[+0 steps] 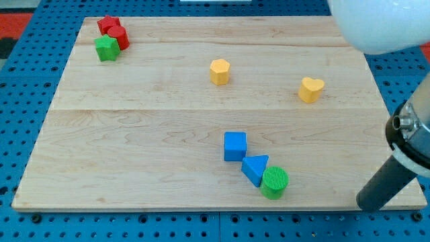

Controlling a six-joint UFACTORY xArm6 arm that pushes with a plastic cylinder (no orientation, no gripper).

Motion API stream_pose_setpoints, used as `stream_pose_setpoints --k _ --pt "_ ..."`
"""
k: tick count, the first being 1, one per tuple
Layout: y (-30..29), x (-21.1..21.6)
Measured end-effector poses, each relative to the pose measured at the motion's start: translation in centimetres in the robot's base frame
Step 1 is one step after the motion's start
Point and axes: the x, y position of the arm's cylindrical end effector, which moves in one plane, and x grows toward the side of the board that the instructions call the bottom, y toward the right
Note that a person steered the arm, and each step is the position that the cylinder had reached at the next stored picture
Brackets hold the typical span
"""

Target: Place the green circle below the green star

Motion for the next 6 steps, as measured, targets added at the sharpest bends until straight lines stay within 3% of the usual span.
stream_pose_setpoints --k 3,6 --pt "-17.9 -3.9" --pt "-20.9 -4.9"
